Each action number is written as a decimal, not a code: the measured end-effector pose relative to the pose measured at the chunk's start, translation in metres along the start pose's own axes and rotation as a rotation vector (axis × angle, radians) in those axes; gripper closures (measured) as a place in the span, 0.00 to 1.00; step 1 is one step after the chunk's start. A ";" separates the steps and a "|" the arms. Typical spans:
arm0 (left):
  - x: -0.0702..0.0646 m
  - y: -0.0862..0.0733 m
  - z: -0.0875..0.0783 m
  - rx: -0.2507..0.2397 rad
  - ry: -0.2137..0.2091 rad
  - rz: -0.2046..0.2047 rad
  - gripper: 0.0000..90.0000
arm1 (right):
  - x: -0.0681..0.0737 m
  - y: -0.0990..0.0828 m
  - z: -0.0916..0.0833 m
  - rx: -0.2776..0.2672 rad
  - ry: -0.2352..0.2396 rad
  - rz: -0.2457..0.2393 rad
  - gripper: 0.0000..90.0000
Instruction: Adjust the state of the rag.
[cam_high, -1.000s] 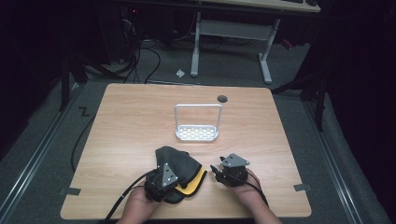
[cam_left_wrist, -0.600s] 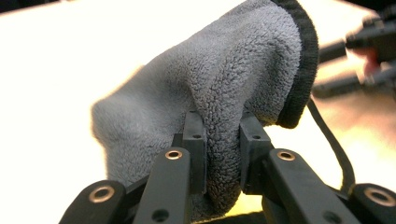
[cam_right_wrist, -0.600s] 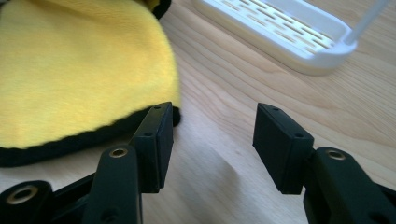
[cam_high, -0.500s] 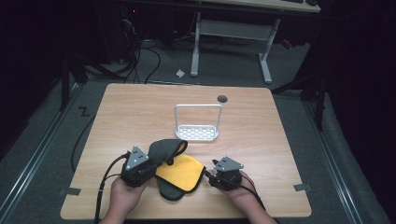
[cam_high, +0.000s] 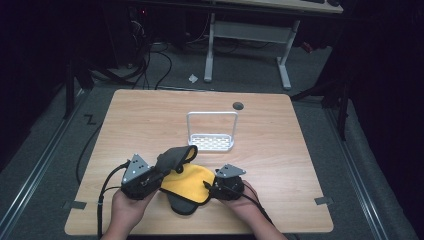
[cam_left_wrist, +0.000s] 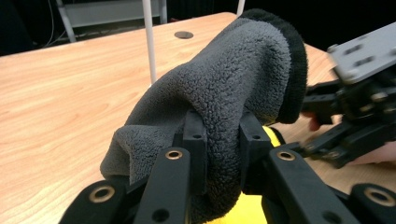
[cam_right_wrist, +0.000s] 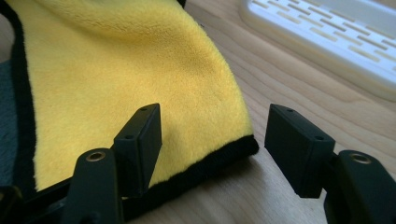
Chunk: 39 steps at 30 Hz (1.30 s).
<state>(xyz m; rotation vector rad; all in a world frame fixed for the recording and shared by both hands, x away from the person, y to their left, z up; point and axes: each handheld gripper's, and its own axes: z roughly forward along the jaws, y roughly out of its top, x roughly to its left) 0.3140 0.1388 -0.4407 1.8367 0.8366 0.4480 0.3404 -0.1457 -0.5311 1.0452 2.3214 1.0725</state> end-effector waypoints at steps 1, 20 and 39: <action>0.000 0.000 -0.001 -0.003 -0.001 0.000 0.85 | 0.000 0.000 0.002 0.016 0.010 0.010 0.45; 0.007 0.011 0.033 -0.018 -0.088 -0.118 0.84 | -0.066 0.012 -0.101 -0.253 -0.219 0.111 0.88; 0.057 -0.063 0.022 0.223 0.099 -0.232 0.60 | -0.015 -0.013 -0.069 -0.071 -0.008 0.038 0.55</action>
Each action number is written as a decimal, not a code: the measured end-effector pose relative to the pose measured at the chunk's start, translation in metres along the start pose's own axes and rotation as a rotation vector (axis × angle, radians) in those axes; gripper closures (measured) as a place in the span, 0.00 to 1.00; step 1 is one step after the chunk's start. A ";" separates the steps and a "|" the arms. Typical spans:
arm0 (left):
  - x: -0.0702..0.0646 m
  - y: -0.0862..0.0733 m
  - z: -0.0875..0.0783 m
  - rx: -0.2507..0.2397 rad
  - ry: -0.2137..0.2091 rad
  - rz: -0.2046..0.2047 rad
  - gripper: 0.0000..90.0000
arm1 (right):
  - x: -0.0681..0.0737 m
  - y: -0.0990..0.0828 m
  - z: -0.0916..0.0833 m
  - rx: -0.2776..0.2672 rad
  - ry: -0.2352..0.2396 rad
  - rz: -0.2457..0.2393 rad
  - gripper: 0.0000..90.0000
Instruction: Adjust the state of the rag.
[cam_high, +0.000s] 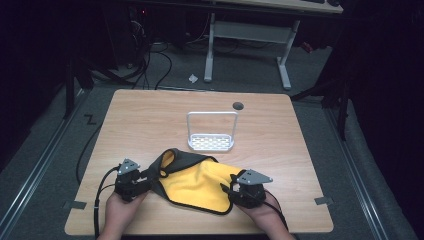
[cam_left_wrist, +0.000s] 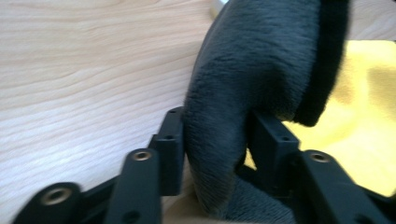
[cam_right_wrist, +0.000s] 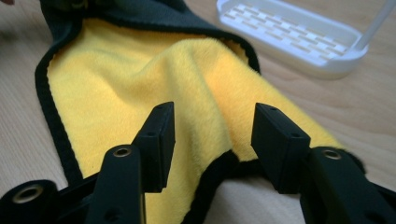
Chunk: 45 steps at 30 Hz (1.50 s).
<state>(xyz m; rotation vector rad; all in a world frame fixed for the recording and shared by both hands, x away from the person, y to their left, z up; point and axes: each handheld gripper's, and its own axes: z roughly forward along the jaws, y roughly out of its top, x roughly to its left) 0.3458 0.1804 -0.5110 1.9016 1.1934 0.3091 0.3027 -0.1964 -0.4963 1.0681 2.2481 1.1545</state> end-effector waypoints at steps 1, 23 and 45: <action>0.002 -0.002 -0.001 0.010 0.016 -0.004 0.57 | -0.002 0.002 -0.003 -0.010 -0.003 0.007 0.55; -0.045 0.000 0.009 0.006 -0.024 0.156 0.48 | -0.056 -0.007 0.037 0.097 -0.101 0.145 0.46; -0.042 -0.015 0.022 0.138 0.021 0.256 0.58 | -0.074 0.001 -0.009 -0.041 -0.178 0.166 0.75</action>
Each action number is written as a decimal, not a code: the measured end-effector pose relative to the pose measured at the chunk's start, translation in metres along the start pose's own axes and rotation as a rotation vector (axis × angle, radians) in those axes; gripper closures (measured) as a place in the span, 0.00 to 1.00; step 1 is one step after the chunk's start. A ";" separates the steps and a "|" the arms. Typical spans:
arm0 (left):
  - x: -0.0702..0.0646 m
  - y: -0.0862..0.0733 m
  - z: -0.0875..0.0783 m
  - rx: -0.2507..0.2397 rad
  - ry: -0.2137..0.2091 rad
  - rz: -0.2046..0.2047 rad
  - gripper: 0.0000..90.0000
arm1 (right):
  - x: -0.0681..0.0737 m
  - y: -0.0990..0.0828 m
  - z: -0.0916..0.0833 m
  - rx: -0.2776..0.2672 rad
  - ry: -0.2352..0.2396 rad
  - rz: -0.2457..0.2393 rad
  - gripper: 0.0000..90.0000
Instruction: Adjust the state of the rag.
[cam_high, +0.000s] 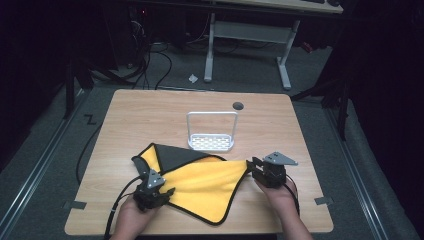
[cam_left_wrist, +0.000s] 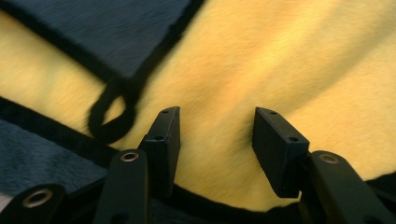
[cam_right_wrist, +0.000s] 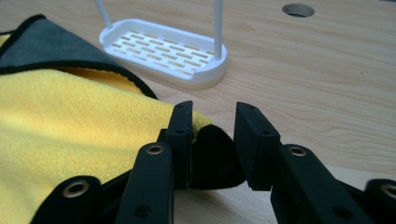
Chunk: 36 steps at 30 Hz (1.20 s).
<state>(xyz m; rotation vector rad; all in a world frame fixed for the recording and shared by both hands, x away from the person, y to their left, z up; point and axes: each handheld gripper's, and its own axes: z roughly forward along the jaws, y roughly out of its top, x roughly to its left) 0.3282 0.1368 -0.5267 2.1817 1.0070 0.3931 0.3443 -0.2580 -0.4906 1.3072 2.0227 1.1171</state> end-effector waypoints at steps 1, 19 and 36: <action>0.003 -0.001 -0.002 0.002 0.009 -0.009 0.59 | 0.002 -0.001 0.001 0.003 0.000 -0.013 0.73; -0.058 0.023 0.024 0.001 -0.115 0.108 0.55 | 0.002 0.007 -0.011 -0.066 -0.015 -0.013 0.65; -0.037 -0.001 -0.002 0.009 -0.177 0.012 0.61 | 0.053 -0.025 0.029 0.215 0.115 -0.189 0.95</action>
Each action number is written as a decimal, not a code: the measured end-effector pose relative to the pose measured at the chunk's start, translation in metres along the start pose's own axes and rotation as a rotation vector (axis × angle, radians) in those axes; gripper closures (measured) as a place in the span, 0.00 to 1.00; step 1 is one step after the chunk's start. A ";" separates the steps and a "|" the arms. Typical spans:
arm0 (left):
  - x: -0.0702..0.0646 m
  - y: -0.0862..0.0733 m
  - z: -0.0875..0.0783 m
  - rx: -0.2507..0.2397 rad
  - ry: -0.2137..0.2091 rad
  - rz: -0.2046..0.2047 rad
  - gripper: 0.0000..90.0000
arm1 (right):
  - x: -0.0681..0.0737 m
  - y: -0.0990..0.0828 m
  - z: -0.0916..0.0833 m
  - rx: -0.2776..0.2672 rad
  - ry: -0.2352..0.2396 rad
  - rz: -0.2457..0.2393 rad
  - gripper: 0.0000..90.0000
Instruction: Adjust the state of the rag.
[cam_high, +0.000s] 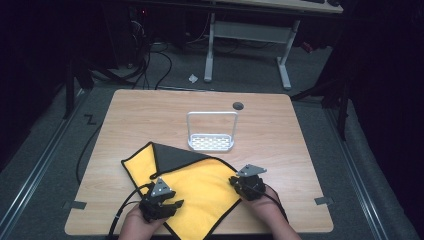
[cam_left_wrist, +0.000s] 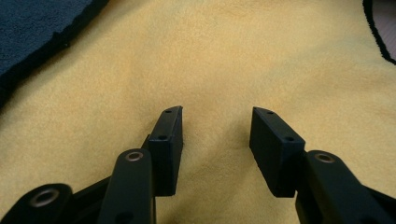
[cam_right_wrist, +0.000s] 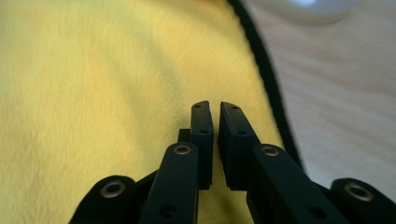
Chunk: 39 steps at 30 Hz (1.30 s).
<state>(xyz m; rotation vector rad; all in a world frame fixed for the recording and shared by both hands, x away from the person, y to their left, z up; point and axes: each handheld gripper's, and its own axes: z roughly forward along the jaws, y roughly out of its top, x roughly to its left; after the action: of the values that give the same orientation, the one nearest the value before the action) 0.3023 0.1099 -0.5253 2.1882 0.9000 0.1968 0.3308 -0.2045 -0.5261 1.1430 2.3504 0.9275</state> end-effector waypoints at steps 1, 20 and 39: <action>0.000 0.000 0.000 0.003 0.002 0.002 0.61 | 0.000 -0.001 -0.001 0.005 -0.002 -0.002 0.96; 0.067 0.007 -0.027 -0.104 0.210 -0.093 0.79 | -0.038 -0.005 -0.018 -0.039 -0.113 0.079 0.87; -0.016 0.005 0.004 0.036 -0.110 0.039 0.85 | -0.085 -0.020 -0.015 0.013 -0.240 0.115 0.93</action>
<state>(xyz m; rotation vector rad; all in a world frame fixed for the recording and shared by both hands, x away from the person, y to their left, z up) 0.2949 0.0943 -0.5226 2.2274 0.8056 0.0783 0.3623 -0.2872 -0.5259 1.3271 2.1201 0.7656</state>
